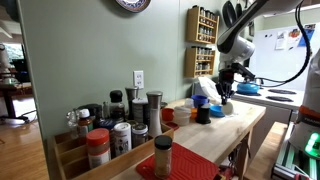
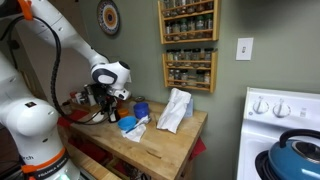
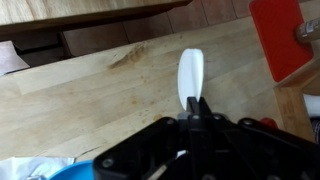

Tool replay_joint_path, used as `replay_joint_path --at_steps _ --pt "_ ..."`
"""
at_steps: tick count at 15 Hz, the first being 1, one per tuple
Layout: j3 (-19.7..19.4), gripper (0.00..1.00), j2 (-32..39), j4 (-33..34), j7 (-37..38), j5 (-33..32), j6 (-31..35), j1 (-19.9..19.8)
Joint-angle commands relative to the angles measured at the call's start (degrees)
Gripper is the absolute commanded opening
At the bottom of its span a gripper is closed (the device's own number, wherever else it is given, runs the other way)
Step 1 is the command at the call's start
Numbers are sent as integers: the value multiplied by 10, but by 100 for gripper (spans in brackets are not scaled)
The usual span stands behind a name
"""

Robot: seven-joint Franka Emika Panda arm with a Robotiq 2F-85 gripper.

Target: Remove some white objects from the black holder

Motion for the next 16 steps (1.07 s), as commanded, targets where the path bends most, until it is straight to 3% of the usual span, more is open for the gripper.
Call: replay_joint_path --at_steps 1,11,16 --pt "6 0 6 1 -2 -1 4 -6" --pt "-3 0 60 0 -224 122 107 -3" --pt "7 0 89 0 -283 154 178 -1"
